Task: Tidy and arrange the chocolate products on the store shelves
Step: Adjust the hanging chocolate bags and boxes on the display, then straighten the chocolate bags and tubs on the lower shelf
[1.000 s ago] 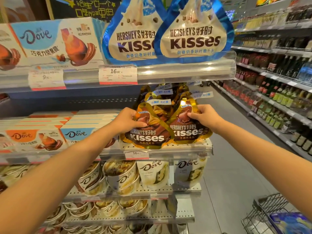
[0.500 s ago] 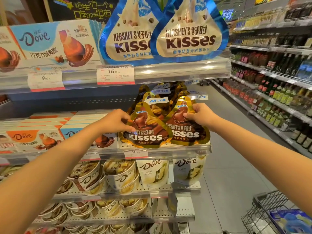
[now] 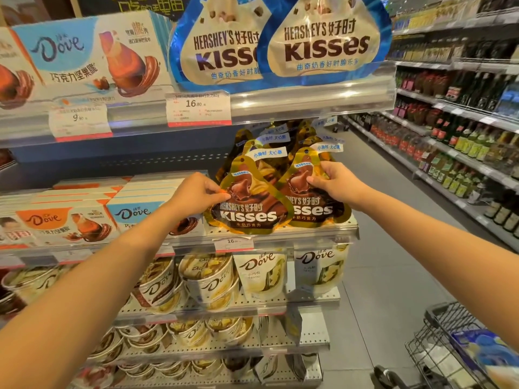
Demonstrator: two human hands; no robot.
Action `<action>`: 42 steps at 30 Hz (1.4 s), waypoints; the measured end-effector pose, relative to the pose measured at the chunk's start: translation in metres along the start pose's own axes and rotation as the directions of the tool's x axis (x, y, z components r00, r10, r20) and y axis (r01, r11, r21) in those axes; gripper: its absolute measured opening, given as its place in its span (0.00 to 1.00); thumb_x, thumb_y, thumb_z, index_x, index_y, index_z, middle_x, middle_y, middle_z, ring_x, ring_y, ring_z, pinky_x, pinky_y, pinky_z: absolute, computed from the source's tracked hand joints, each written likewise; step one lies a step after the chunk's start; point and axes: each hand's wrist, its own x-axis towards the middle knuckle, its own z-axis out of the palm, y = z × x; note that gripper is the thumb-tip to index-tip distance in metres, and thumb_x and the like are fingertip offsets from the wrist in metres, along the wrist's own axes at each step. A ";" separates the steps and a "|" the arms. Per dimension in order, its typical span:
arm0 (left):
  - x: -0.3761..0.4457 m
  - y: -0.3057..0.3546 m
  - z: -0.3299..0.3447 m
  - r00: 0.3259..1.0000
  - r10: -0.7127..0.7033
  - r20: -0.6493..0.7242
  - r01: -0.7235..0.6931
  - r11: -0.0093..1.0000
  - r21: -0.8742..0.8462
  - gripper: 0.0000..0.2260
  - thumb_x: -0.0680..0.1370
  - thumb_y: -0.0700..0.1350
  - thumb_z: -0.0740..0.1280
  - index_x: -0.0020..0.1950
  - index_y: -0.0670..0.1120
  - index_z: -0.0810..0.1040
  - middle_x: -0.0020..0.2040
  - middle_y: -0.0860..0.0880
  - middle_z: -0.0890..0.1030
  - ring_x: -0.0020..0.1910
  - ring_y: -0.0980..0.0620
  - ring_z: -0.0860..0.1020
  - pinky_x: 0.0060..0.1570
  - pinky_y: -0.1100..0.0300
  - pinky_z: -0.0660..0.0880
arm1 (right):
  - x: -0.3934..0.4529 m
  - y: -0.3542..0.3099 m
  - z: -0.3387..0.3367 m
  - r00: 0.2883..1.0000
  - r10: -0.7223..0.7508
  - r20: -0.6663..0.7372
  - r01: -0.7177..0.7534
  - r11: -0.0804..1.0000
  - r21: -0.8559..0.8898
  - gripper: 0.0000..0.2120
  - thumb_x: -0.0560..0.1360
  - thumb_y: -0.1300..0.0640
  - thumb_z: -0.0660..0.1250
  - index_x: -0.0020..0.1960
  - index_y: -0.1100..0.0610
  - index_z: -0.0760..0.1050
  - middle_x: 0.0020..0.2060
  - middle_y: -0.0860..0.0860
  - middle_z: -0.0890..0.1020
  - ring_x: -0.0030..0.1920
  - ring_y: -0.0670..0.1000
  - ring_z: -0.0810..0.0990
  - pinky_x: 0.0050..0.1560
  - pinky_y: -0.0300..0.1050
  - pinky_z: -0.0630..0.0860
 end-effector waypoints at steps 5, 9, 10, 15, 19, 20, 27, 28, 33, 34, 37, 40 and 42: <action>-0.004 -0.001 0.000 0.997 0.075 -0.033 -0.073 0.995 0.066 0.05 0.74 0.44 0.70 0.45 0.43 0.83 0.40 0.46 0.83 0.38 0.50 0.79 0.42 0.53 0.77 | -0.003 0.003 0.012 0.970 -0.030 -0.240 0.000 0.992 -0.123 0.24 0.74 0.54 0.68 0.66 0.58 0.65 0.59 0.53 0.77 0.58 0.53 0.76 0.60 0.52 0.74; -0.017 -0.004 0.001 0.962 0.162 -0.222 -0.157 0.987 0.038 0.08 0.73 0.43 0.70 0.49 0.45 0.75 0.46 0.51 0.76 0.46 0.52 0.75 0.46 0.58 0.72 | -0.021 0.001 0.030 0.879 -0.159 -0.449 0.096 0.982 -0.160 0.26 0.72 0.57 0.70 0.66 0.56 0.63 0.61 0.53 0.73 0.60 0.50 0.74 0.58 0.45 0.72; -0.024 -0.005 0.003 0.938 0.199 -0.283 -0.192 0.980 0.053 0.08 0.73 0.43 0.69 0.50 0.45 0.73 0.47 0.50 0.75 0.47 0.52 0.74 0.46 0.58 0.71 | -0.026 0.002 0.034 0.853 -0.191 -0.486 0.118 0.977 -0.177 0.26 0.72 0.57 0.70 0.66 0.57 0.64 0.61 0.53 0.71 0.60 0.49 0.73 0.59 0.45 0.72; -0.062 -0.007 0.017 0.842 0.459 -0.284 -0.456 0.886 0.083 0.06 0.72 0.44 0.62 0.41 0.41 0.73 0.38 0.51 0.71 0.37 0.58 0.67 0.37 0.68 0.65 | -0.061 0.018 0.060 0.681 -0.532 -0.504 0.247 0.814 -0.526 0.14 0.71 0.58 0.68 0.56 0.61 0.73 0.54 0.56 0.75 0.57 0.53 0.73 0.56 0.47 0.70; -0.082 -0.027 0.058 0.860 0.510 -0.023 -0.505 0.856 0.114 0.10 0.71 0.46 0.62 0.30 0.45 0.72 0.27 0.55 0.69 0.28 0.59 0.65 0.28 0.65 0.68 | -0.091 0.038 0.087 0.827 -0.489 -0.276 0.404 0.860 -0.313 0.05 0.74 0.57 0.65 0.44 0.58 0.76 0.37 0.49 0.77 0.40 0.44 0.75 0.41 0.31 0.71; -0.084 -0.034 0.071 0.863 0.501 0.061 -0.504 0.858 0.100 0.09 0.70 0.43 0.64 0.29 0.45 0.73 0.26 0.56 0.68 0.28 0.59 0.67 0.28 0.65 0.68 | -0.097 0.046 0.093 0.874 -0.445 -0.194 0.386 0.880 -0.277 0.06 0.74 0.56 0.64 0.42 0.58 0.76 0.34 0.47 0.77 0.38 0.45 0.75 0.38 0.29 0.70; -0.079 -0.082 0.143 0.870 0.469 0.151 -0.493 0.833 0.253 0.19 0.71 0.48 0.60 0.60 0.43 0.72 0.57 0.41 0.79 0.56 0.43 0.77 0.58 0.50 0.74 | -0.099 0.145 0.127 1.000 -0.021 -0.009 0.019 0.977 -0.211 0.08 0.78 0.61 0.62 0.50 0.53 0.79 0.44 0.47 0.80 0.44 0.46 0.78 0.46 0.40 0.75; -0.078 -0.082 0.153 0.874 0.454 0.174 -0.485 0.805 0.341 0.21 0.72 0.48 0.58 0.64 0.44 0.69 0.60 0.41 0.77 0.59 0.43 0.75 0.60 0.50 0.72 | -0.094 0.158 0.130 0.997 0.017 -0.078 -0.031 0.981 -0.189 0.10 0.77 0.63 0.62 0.54 0.55 0.79 0.47 0.48 0.79 0.47 0.46 0.77 0.49 0.39 0.74; -0.068 -0.083 0.177 0.942 0.329 0.071 -0.325 0.836 0.442 0.18 0.72 0.47 0.60 0.58 0.39 0.73 0.50 0.40 0.78 0.49 0.37 0.76 0.45 0.52 0.69 | -0.073 0.194 0.137 0.867 0.055 -0.496 -0.132 0.984 -0.120 0.20 0.73 0.68 0.65 0.64 0.58 0.69 0.57 0.49 0.69 0.51 0.41 0.66 0.54 0.28 0.64; -0.063 -0.082 0.178 0.964 0.261 0.041 -0.250 0.849 0.465 0.17 0.73 0.49 0.61 0.57 0.41 0.72 0.48 0.40 0.78 0.47 0.38 0.75 0.43 0.53 0.67 | -0.067 0.201 0.135 0.834 0.046 -0.549 -0.133 0.984 -0.119 0.26 0.72 0.67 0.68 0.68 0.58 0.66 0.60 0.50 0.68 0.55 0.41 0.65 0.59 0.29 0.62; -0.044 -0.078 0.182 1.000 0.027 -0.005 -0.023 0.917 0.398 0.13 0.75 0.54 0.66 0.46 0.44 0.72 0.39 0.46 0.76 0.42 0.42 0.76 0.36 0.57 0.64 | -0.050 0.220 0.122 0.801 0.105 -0.590 -0.162 0.986 -0.045 0.39 0.67 0.59 0.75 0.72 0.56 0.58 0.65 0.49 0.64 0.64 0.45 0.63 0.66 0.38 0.60; -0.024 -0.072 0.185 0.976 -0.212 0.053 0.198 0.960 0.200 0.16 0.72 0.51 0.72 0.37 0.45 0.68 0.35 0.51 0.70 0.38 0.51 0.71 0.37 0.58 0.63 | -0.033 0.232 0.109 0.810 0.210 -0.547 -0.185 0.977 0.102 0.48 0.63 0.55 0.78 0.74 0.54 0.53 0.67 0.47 0.63 0.67 0.46 0.63 0.68 0.43 0.62; -0.016 -0.072 0.184 0.927 -0.354 0.121 0.346 0.935 0.082 0.13 0.72 0.50 0.72 0.48 0.44 0.73 0.46 0.49 0.74 0.48 0.50 0.70 0.47 0.59 0.64 | -0.027 0.238 0.103 0.832 0.300 -0.467 -0.163 0.936 0.311 0.47 0.63 0.58 0.78 0.73 0.53 0.54 0.64 0.47 0.70 0.63 0.48 0.70 0.64 0.46 0.69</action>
